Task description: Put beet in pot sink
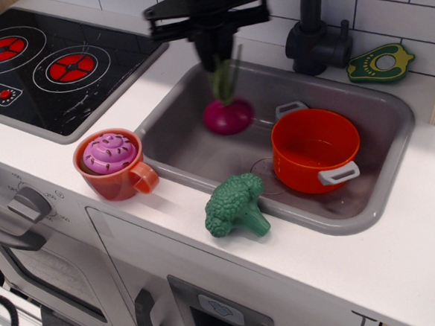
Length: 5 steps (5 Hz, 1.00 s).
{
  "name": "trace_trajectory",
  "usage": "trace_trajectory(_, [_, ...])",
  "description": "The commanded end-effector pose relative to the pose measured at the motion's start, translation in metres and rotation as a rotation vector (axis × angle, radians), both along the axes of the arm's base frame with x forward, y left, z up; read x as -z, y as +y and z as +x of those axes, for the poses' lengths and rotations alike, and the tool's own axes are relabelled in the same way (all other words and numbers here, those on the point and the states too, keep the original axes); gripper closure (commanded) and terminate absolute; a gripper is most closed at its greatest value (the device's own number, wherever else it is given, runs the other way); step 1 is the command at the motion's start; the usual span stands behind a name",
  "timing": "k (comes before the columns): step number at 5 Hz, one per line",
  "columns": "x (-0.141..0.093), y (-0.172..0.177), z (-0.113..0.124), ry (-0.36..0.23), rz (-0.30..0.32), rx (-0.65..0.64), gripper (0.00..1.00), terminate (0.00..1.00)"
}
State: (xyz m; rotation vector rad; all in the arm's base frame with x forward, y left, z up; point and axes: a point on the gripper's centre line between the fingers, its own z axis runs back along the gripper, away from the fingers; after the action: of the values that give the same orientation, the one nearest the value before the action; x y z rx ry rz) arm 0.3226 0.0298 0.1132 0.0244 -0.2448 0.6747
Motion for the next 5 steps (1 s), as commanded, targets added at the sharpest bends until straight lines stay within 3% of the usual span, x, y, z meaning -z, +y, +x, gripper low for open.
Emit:
trace_trajectory(1, [-0.02,-0.051,0.029,-0.108,-0.064,0.051,1.0,0.0])
trace_trajectory(4, [0.006,-0.058,0.038,-0.096,0.017,0.039,1.0,0.0])
trace_trajectory(5, [0.011,-0.065,0.036,-0.096,0.038,0.041,0.0,0.0])
